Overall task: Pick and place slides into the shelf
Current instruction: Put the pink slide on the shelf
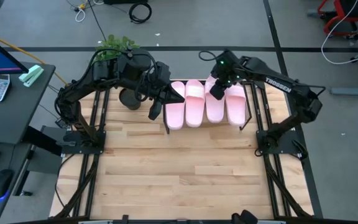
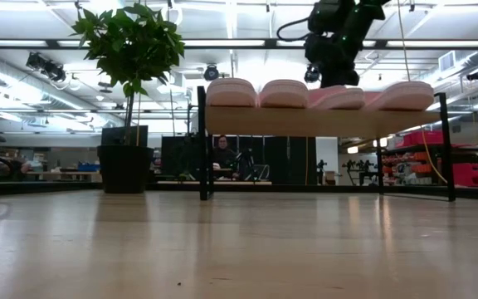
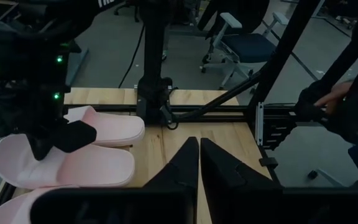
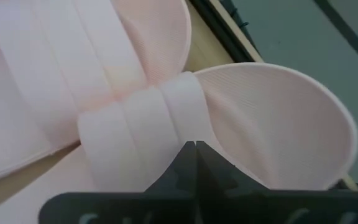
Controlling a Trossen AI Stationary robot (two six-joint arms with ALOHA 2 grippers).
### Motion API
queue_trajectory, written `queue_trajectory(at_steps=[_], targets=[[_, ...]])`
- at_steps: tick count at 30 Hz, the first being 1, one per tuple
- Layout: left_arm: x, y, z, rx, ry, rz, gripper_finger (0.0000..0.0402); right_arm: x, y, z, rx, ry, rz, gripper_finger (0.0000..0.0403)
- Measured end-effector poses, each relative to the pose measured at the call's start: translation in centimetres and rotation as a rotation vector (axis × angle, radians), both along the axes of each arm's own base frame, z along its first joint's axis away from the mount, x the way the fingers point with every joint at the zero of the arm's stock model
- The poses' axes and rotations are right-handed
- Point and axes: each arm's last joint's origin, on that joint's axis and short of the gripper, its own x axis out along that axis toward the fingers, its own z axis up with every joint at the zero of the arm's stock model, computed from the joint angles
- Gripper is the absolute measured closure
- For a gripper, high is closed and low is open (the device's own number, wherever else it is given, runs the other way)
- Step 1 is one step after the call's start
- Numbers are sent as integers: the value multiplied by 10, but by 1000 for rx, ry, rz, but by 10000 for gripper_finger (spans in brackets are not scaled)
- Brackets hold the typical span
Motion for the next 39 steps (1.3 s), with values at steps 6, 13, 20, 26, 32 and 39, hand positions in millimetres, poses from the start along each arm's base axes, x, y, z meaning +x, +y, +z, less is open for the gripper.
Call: queue_trajectory(at_steps=[6,13,20,26,32,39], targets=[[0,0,0,2,0,-1,387,7,-4,-8,40,-14,8,400],[-1,0,1,4,-2,-2,377,13,-7,-15,102,-40,42,401],[-1,0,0,6,-2,-2,386,16,-7,-17,136,-63,83,402],[-1,0,1,7,-2,-3,383,14,-4,-14,125,-71,93,403],[-1,0,0,7,-2,-4,378,1,6,14,-19,-111,101,403],[-1,0,0,7,-2,-3,387,-5,5,21,-142,-61,50,403]])
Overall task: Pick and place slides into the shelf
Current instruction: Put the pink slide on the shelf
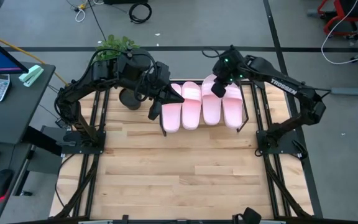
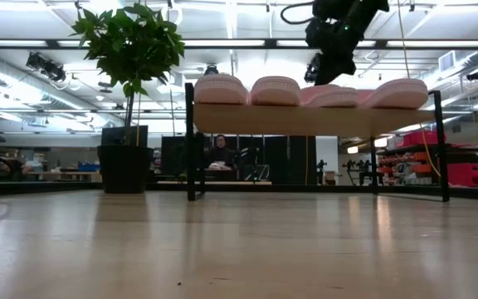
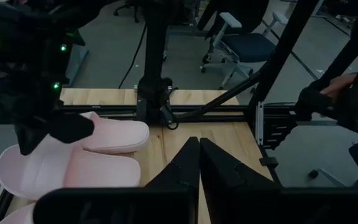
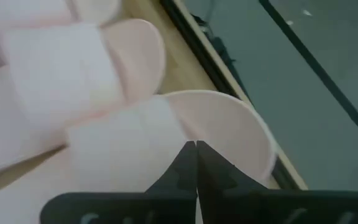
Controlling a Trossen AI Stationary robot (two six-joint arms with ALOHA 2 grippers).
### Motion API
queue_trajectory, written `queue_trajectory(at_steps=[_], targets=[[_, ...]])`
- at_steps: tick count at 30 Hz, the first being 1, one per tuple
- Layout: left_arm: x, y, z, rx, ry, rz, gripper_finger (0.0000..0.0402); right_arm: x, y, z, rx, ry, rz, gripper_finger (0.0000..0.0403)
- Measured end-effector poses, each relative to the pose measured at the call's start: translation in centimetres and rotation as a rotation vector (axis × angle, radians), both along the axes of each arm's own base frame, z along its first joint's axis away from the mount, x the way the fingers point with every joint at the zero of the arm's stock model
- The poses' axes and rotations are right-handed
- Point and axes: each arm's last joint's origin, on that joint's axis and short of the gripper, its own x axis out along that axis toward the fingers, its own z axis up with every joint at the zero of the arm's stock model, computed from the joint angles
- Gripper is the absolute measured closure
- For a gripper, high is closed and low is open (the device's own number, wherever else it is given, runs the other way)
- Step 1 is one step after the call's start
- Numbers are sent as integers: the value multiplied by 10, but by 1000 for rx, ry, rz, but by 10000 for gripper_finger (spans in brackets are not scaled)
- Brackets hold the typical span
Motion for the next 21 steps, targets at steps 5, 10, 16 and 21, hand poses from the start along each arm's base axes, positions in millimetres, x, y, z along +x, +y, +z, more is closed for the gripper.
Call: queue_trajectory(at_steps=[5,10,16,21], targets=[[0,0,0,0,0,0,380,7,-9,-12,-34,62,-48,403],[0,0,0,0,0,0,379,15,-19,-27,15,87,-79,403],[0,0,0,-1,2,0,387,21,-24,-39,58,102,-70,403],[0,0,0,-1,3,0,382,23,-25,-40,64,98,-65,403]])
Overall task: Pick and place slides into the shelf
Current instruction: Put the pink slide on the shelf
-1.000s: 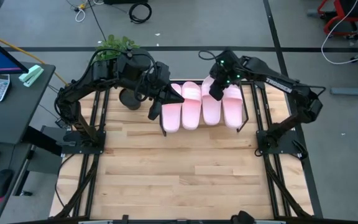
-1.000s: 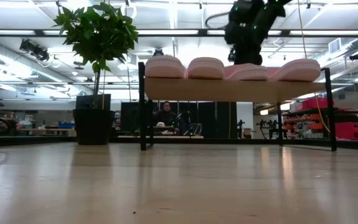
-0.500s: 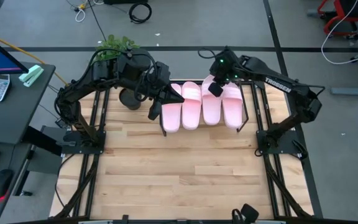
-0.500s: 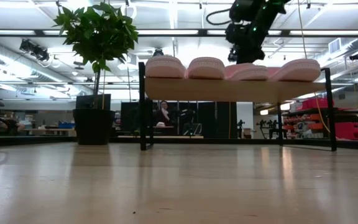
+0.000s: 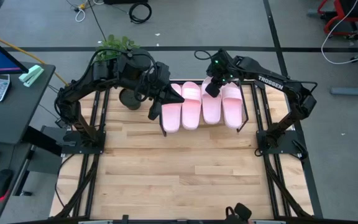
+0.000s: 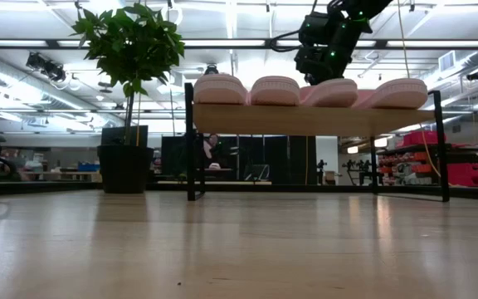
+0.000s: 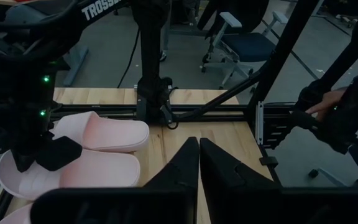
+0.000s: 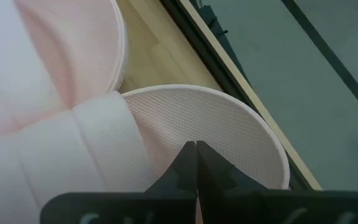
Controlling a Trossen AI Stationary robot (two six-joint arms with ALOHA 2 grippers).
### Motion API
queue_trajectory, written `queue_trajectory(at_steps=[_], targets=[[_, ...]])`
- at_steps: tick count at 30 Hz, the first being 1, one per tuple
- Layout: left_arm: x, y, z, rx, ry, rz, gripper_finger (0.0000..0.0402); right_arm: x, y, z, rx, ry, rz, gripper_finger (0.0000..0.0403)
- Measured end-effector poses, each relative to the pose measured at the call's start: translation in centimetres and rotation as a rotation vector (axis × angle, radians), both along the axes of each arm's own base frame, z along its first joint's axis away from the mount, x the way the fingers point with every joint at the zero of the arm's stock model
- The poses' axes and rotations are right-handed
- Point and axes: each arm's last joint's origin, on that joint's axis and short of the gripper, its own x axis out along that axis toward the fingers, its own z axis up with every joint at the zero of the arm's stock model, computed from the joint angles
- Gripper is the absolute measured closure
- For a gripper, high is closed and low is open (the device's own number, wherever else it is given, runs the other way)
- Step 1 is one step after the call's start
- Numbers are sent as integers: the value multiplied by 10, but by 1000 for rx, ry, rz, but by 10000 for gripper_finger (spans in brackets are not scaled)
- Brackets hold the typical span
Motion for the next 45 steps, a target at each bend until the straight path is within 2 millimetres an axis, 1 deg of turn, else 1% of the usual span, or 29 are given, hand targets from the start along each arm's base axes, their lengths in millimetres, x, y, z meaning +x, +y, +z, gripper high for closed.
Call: queue_trajectory(at_steps=[5,11,14,18,20,23,25,28,34,39,42,45], targets=[[0,0,0,0,0,0,377,1,1,0,49,-39,19,403],[0,0,0,0,4,0,385,-1,1,1,86,-62,32,400],[0,0,-1,-2,15,-1,387,-4,4,6,95,-89,36,395],[-1,0,-3,-4,31,-1,386,-11,7,19,97,-140,50,386],[-1,0,-3,-4,32,-1,382,-14,8,24,137,-188,81,380],[-1,0,-3,-4,32,-1,378,-17,9,24,231,-237,133,368],[-1,0,-3,-4,32,-1,377,-19,9,23,248,-234,139,355],[0,0,-3,-3,31,-1,382,-21,7,23,230,-225,137,328],[-1,0,-3,-3,32,0,387,-22,1,25,202,-238,123,257],[-1,0,-3,-4,35,-1,381,-28,-5,25,199,-243,92,201],[-1,0,-3,-3,35,-1,377,-31,-9,25,197,-244,73,175],[-1,0,-3,-3,35,-1,379,-34,-11,25,216,-254,53,159]])
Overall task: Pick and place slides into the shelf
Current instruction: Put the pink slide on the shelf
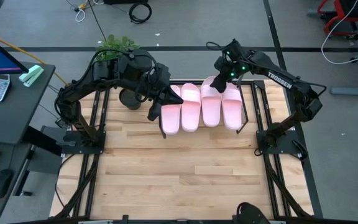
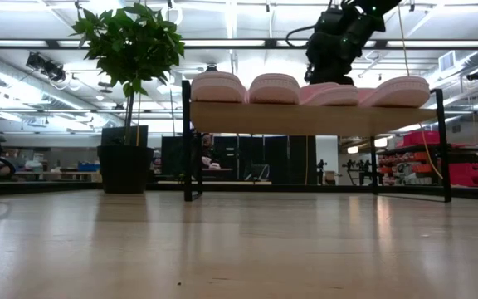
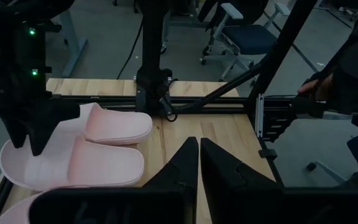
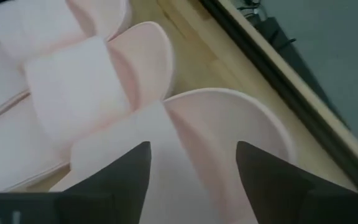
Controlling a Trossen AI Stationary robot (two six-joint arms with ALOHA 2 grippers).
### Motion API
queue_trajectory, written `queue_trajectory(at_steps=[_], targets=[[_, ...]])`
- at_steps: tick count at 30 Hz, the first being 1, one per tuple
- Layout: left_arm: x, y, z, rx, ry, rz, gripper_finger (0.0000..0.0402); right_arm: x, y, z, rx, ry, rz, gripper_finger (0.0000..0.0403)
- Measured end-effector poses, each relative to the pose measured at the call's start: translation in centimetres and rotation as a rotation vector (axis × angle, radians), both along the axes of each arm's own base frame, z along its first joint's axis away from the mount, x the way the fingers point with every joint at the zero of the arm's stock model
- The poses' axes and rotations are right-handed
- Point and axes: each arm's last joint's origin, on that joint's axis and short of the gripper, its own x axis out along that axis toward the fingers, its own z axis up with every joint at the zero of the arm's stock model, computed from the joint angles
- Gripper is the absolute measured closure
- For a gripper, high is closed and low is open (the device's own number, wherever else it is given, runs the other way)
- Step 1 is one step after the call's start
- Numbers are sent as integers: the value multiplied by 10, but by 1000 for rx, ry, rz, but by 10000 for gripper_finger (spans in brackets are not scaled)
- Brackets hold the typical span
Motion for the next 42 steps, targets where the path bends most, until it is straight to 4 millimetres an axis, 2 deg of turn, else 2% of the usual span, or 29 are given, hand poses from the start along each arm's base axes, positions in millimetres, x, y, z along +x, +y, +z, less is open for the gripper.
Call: queue_trajectory(at_steps=[5,18,24,32,39,42], targets=[[0,0,0,0,0,0,385,-3,1,-1,61,-15,22,157],[0,0,0,0,0,-1,381,-5,4,-2,115,-27,66,196],[-1,0,1,0,-2,-1,384,-5,5,-2,108,-26,81,251],[-1,0,1,1,-2,-1,375,-5,5,-2,68,-21,125,388],[-1,0,0,1,-1,-1,385,-3,7,-1,100,-78,191,399],[-1,0,0,0,1,-1,383,-4,4,-1,83,-81,184,388]])
